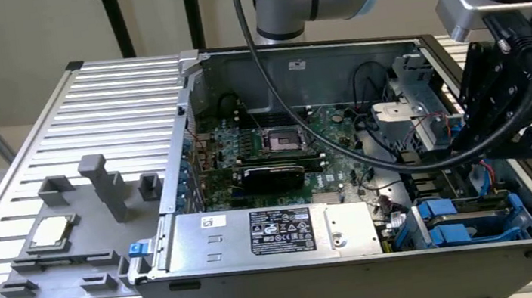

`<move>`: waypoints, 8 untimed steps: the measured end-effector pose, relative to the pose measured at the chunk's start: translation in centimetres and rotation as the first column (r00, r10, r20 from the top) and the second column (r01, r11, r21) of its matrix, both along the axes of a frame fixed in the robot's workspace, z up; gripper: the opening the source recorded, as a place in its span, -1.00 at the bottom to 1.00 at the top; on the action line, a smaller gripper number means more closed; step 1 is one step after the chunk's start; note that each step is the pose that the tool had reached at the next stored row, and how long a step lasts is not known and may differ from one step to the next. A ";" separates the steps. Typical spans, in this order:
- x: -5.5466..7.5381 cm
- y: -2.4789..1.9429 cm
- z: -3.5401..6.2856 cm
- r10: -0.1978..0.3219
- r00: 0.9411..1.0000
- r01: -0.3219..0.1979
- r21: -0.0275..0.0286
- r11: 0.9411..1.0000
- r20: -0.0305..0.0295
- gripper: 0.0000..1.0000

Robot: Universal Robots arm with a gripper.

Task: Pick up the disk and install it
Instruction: 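Insert the second disk wire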

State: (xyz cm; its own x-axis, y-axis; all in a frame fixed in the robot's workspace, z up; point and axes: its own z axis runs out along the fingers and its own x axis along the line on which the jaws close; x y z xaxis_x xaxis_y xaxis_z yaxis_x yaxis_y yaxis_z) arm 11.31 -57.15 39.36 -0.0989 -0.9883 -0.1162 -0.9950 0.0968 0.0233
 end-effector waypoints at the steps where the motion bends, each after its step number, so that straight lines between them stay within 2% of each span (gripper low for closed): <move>1: 0.0 0.22 0.00 0.000 1.000 0.000 0.000 1.000 0.000 -0.51; 4: 0.0 0.77 0.00 0.000 1.000 0.000 0.000 1.000 0.000 -0.51; 8: 0.5 1.24 0.01 0.000 1.000 0.000 0.001 1.000 0.000 -0.51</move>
State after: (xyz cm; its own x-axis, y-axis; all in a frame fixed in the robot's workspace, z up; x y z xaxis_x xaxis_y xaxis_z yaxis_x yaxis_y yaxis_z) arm 11.79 -55.91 39.37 -0.0990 -0.9881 -0.1177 -0.9950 0.0969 0.0230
